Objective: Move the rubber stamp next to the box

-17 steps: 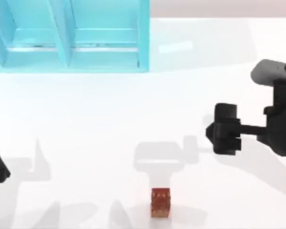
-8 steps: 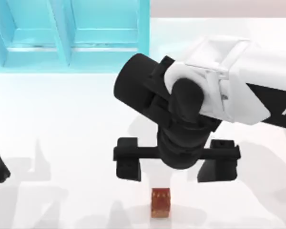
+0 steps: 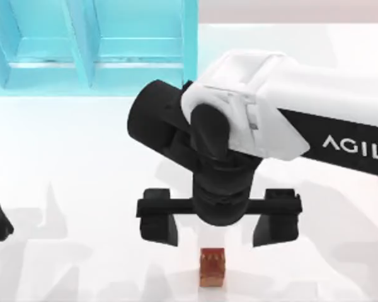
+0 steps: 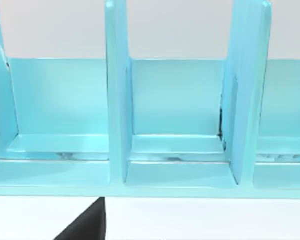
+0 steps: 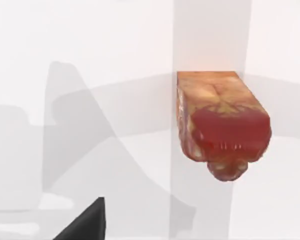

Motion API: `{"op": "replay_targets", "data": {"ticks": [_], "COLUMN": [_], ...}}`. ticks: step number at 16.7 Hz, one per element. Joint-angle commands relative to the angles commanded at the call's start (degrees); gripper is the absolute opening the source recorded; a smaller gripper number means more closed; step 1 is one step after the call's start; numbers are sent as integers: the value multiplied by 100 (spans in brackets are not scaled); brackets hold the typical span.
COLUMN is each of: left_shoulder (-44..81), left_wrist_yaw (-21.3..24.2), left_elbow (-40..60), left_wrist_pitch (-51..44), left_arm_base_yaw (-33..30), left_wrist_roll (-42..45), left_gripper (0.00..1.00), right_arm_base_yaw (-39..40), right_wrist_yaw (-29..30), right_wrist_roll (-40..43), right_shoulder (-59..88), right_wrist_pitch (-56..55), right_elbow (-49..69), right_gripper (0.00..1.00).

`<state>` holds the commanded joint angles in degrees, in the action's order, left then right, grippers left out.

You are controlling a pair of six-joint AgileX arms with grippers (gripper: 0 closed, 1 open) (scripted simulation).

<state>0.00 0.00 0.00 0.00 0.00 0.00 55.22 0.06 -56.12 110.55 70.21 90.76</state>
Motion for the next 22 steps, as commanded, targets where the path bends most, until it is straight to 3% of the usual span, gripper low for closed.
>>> {"op": "replay_targets", "data": {"ticks": [4, 11, 16, 22], "left_shoulder": [0, 0, 0, 0], "left_wrist_yaw": [0, 0, 0, 0], "left_elbow": [0, 0, 0, 0], "left_wrist_pitch": [0, 0, 0, 0], "left_arm_base_yaw": [0, 0, 0, 0], "left_wrist_roll": [0, 0, 0, 0], "left_gripper": [100, 100, 100, 100], "right_arm_base_yaw": [-18, 7, 15, 15], "right_wrist_yaw": [0, 4, 4, 4], "right_wrist_roll": [19, -16, -24, -24], "right_shoulder": [59, 554, 625, 625], "right_wrist_pitch": [-240, -1942, -2100, -2100], "right_elbow": [-205, -1339, -1476, -1476], "right_gripper": [100, 100, 100, 55]}}
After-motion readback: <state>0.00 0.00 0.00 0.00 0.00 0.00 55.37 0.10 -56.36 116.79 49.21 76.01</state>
